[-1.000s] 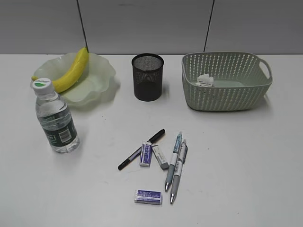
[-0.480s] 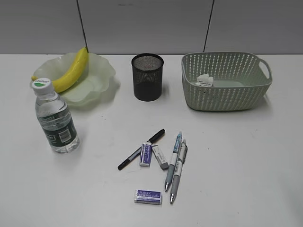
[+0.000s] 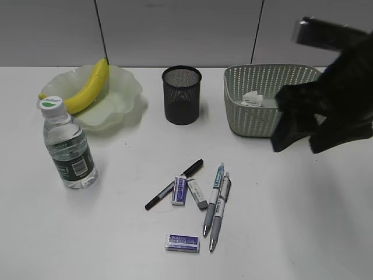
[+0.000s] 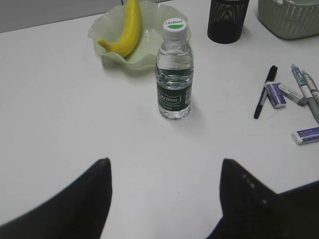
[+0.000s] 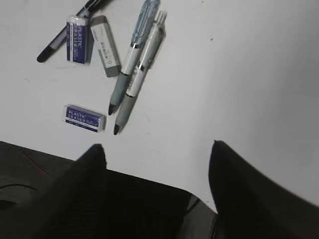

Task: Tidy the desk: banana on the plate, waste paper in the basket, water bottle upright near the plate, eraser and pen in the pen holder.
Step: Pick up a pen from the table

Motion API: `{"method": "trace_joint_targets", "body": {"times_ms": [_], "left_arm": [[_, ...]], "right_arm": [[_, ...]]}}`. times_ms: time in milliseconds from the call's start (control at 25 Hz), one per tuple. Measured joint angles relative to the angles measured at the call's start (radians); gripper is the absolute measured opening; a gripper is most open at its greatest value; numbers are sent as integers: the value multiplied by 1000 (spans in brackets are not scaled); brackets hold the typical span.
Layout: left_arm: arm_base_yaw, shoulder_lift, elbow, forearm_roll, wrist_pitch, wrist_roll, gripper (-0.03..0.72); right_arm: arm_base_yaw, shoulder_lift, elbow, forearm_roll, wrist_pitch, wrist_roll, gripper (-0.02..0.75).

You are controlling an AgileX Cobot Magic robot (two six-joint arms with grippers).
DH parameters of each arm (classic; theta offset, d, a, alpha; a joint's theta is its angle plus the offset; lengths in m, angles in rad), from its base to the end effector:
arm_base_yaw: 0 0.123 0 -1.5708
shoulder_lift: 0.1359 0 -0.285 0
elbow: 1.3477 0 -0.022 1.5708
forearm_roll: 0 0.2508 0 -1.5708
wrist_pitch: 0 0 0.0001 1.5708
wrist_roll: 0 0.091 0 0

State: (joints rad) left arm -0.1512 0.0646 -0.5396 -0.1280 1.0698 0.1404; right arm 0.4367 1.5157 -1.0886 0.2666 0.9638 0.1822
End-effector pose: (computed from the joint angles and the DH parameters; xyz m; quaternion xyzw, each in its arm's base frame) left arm -0.0012 -0.0101 0.2883 0.1269 0.8508 -0.0667 0.5055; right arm 0.2559 0.1412 0.2589 -0.0646 0.9821 0.1529 0.0897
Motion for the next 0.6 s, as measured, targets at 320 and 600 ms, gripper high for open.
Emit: {"method": "trace_joint_targets", "body": {"times_ms": [320,600], "left_arm": [[0,0,0,0,0,0,507],[0,0,0,0,0,0,507]], "right_arm": [[111,303,-87,-43,-26,187,440],[111,436,-106,-46,-141,195,400]]}}
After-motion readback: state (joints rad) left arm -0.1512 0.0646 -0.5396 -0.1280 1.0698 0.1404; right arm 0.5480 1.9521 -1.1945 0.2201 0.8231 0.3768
